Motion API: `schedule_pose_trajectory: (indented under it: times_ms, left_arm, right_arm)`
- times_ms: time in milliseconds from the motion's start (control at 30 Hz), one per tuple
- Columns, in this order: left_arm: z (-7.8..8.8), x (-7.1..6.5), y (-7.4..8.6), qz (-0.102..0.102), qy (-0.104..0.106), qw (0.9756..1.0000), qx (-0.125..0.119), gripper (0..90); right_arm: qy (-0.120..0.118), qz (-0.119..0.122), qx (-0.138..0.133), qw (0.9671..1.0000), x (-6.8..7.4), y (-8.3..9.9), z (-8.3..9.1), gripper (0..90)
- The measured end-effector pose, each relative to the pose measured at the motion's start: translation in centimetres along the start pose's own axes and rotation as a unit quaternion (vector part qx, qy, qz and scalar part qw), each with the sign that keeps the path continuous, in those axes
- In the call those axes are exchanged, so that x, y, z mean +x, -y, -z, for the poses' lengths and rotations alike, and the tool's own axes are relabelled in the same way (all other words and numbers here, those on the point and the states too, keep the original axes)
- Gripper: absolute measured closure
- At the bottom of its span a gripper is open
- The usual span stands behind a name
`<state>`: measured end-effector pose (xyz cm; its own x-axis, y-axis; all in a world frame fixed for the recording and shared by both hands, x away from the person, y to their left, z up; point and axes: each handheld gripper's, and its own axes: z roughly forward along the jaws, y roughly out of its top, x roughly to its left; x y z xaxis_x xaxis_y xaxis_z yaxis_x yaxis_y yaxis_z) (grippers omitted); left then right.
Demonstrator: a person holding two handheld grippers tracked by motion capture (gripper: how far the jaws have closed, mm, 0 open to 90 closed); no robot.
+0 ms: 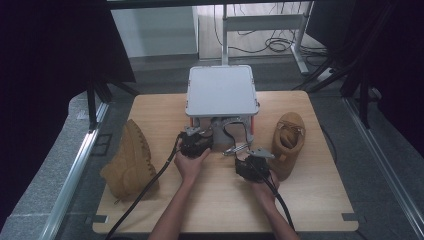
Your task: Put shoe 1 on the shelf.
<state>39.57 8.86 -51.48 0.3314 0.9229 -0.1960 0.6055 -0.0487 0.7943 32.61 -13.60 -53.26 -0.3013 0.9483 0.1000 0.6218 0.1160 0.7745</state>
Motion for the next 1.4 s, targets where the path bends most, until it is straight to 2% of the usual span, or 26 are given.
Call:
schedule_pose_trajectory:
  times_ms: [200, 467, 733, 1167, 1400]
  left_arm:
    - [-0.6, 0.4, 0.0, 0.000, 0.001, 1.0000, -0.003, 43.2]
    - [-1.2, 0.4, -0.3, 0.003, -0.012, 0.9999, -0.010, 43.5]
    - [-1.6, 0.6, -0.4, 0.004, -0.022, 0.9997, -0.005, 44.4]
    - [-1.6, 0.8, -0.5, 0.003, -0.015, 0.9999, 0.004, 44.5]
    - [-1.5, 0.9, -0.5, 0.000, -0.014, 0.9999, 0.009, 44.9]
  right_arm:
    - [0.000, 0.000, 0.000, 1.0000, 0.0, 0.0, 0.0, 42.1]
    - [0.000, 0.000, 0.001, 1.0000, 0.0, 0.0, 0.0, 42.1]
    - [0.000, 0.000, 0.000, 1.0000, 0.0, 0.0, 0.0, 42.1]
    - [0.000, 0.000, 0.000, 1.0000, 0.0, 0.0, 0.0, 42.0]
    - [0.004, -0.010, -0.006, 0.9999, 0.2, -0.3, 0.0, 42.1]
